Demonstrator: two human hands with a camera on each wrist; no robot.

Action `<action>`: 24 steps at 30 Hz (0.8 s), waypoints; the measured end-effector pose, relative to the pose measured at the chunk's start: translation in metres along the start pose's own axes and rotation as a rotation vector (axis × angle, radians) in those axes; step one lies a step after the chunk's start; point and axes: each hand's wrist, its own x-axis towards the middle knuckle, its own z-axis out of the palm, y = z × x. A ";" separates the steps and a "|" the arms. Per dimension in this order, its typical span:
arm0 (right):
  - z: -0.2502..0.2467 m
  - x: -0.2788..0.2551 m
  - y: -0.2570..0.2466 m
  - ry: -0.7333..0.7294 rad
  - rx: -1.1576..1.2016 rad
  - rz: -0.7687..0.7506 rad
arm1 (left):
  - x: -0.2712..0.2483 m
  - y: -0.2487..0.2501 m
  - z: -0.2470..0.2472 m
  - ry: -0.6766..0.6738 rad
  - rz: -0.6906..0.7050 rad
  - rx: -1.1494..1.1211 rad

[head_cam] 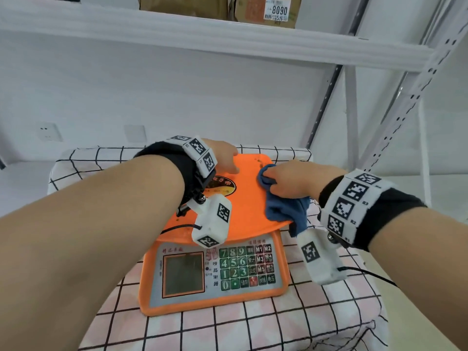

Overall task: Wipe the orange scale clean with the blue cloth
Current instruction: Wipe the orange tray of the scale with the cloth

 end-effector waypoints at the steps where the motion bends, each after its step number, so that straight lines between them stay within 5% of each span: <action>1: -0.001 0.002 0.001 -0.002 0.019 -0.017 | 0.004 0.000 0.000 -0.007 0.003 0.004; 11: 0.002 0.009 0.011 0.015 0.172 -0.047 | 0.033 0.005 0.002 -0.084 0.014 0.063; 17: -0.016 0.022 0.000 -0.123 0.052 -0.004 | 0.031 0.002 0.006 -0.035 0.018 -0.006; 24: -0.017 0.033 -0.003 -0.101 -0.145 0.047 | 0.030 -0.001 0.012 -0.013 0.031 -0.084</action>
